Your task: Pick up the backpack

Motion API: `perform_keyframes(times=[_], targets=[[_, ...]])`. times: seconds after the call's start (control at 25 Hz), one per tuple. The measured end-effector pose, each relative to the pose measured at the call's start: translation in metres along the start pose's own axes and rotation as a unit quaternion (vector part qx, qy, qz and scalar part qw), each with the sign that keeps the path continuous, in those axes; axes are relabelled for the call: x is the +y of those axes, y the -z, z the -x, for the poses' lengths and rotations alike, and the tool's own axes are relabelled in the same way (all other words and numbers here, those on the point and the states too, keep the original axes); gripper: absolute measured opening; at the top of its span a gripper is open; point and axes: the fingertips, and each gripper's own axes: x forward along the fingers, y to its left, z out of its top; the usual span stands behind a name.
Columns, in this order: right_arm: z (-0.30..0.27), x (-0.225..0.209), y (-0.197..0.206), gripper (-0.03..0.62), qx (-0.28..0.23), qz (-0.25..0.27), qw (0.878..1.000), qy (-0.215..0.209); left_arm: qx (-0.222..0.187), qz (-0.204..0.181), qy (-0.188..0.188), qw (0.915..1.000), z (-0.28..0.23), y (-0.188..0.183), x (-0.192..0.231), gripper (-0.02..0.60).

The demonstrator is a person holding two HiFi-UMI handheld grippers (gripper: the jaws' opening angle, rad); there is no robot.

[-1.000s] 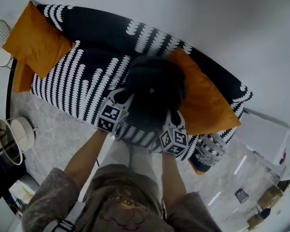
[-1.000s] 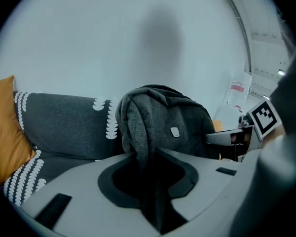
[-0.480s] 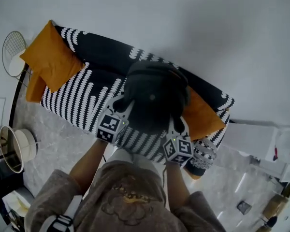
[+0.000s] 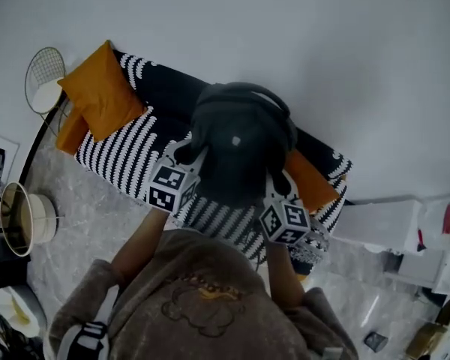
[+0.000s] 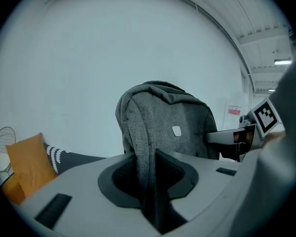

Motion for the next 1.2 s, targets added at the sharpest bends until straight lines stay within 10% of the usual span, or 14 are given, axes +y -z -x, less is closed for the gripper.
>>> perform_keyframes(times=[1.2], targets=[[0.236, 0.143, 0.09, 0.043, -0.009, -0.025, 1.0, 0.002, -0.006, -0.032, 0.023, 0.9992, 0.259, 0.081, -0.094, 0.077]])
